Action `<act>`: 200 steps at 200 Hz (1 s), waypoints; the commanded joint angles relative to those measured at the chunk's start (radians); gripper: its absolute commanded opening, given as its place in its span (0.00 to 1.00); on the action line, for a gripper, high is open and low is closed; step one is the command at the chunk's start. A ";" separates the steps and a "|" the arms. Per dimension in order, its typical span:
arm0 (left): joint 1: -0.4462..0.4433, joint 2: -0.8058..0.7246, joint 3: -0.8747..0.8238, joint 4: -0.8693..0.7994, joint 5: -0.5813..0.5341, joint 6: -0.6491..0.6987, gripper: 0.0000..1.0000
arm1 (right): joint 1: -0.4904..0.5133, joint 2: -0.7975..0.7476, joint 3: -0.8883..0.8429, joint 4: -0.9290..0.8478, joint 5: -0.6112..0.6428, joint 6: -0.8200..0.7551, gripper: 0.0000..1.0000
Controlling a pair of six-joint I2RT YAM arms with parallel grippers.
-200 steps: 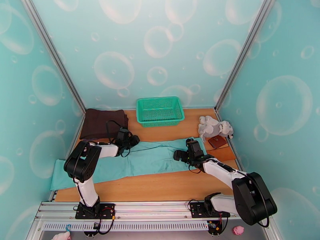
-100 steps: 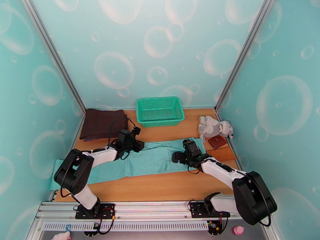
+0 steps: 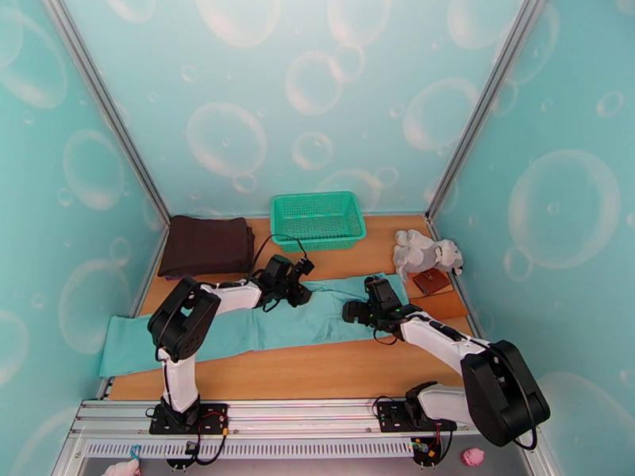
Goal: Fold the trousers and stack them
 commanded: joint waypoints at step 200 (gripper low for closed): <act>-0.066 -0.095 -0.036 -0.010 -0.121 -0.056 0.32 | -0.063 0.041 0.031 -0.035 -0.011 -0.047 0.99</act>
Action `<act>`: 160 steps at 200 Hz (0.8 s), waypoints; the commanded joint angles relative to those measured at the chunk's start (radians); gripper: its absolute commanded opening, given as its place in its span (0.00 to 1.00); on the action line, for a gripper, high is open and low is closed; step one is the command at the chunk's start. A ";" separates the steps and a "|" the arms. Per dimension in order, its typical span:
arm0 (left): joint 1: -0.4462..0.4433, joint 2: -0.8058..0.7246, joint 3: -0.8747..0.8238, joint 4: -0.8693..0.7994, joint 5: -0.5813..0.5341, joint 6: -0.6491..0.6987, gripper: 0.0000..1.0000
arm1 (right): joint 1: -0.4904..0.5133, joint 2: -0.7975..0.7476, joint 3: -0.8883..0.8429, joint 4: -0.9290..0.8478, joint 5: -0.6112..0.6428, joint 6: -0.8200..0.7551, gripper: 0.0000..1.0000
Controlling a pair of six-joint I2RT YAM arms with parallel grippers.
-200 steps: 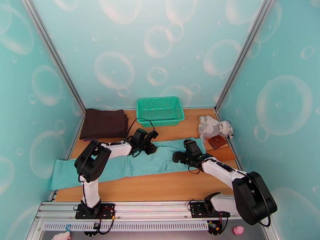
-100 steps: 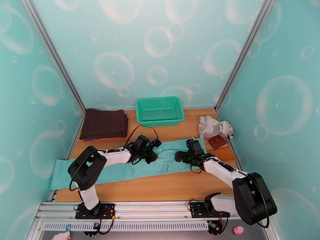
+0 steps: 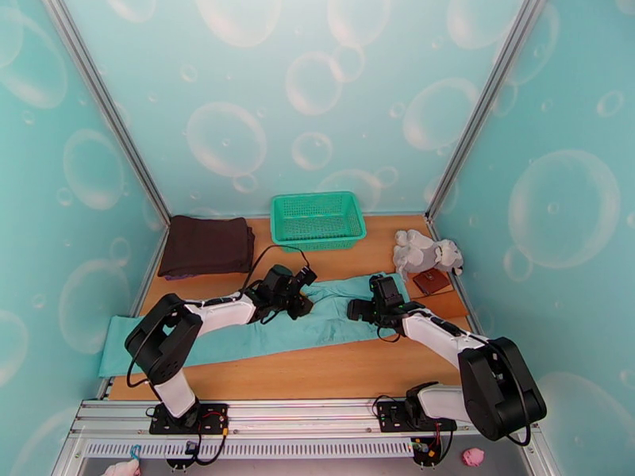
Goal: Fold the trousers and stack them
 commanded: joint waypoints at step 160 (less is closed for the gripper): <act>0.038 0.195 0.138 -0.040 0.096 -0.028 0.00 | -0.016 0.010 0.010 -0.028 0.002 -0.017 0.99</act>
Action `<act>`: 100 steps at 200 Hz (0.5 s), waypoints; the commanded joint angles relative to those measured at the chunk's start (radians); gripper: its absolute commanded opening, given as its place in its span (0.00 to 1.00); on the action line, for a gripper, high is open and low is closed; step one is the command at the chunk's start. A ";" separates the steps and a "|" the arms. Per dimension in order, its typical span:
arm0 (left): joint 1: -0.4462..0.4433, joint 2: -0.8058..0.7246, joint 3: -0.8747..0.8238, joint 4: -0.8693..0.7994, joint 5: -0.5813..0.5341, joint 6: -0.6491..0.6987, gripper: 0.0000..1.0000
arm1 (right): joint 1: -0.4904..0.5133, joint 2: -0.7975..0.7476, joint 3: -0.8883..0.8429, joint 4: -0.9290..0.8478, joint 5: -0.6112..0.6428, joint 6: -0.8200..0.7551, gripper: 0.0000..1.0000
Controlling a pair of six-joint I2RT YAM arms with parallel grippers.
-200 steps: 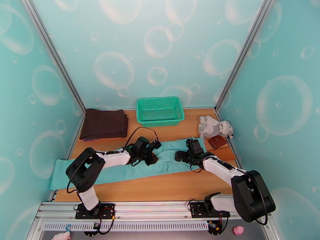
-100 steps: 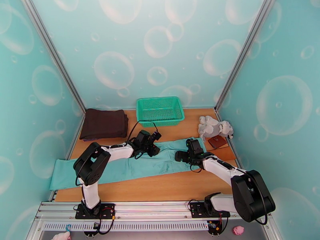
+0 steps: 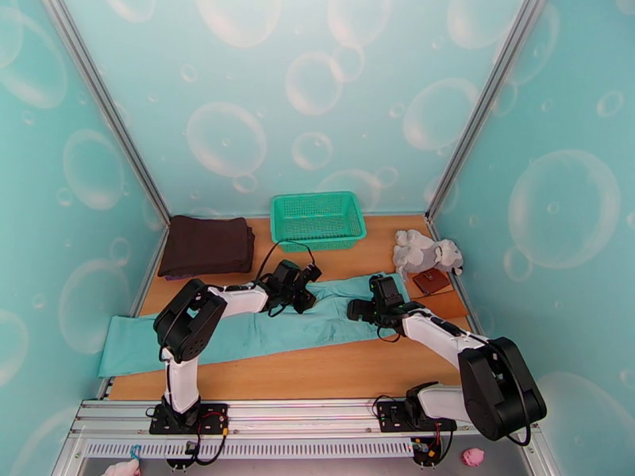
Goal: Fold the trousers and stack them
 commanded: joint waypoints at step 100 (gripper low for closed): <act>0.134 -0.017 0.096 -0.051 -0.150 -0.069 0.00 | -0.072 0.007 -0.020 -0.045 -0.005 0.005 0.99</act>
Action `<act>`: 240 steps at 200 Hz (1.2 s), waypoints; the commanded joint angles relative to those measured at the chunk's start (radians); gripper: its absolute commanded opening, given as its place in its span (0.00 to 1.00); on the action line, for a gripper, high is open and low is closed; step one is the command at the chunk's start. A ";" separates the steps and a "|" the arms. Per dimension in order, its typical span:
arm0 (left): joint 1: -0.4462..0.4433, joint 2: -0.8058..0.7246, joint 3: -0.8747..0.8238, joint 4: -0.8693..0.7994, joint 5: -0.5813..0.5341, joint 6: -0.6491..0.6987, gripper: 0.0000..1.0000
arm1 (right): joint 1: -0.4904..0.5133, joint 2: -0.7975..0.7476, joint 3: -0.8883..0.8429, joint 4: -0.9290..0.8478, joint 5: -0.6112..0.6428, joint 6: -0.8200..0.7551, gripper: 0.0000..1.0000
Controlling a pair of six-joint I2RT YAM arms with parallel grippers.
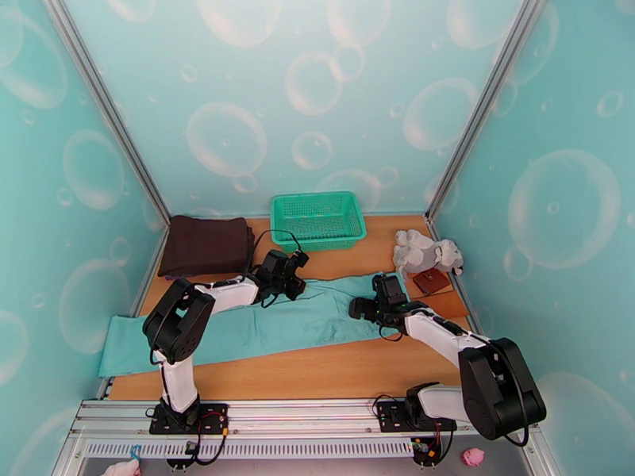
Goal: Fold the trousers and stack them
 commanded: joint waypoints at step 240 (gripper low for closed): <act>0.094 -0.071 -0.048 -0.103 -0.018 -0.035 0.36 | 0.253 0.004 0.282 -0.159 0.257 0.026 0.99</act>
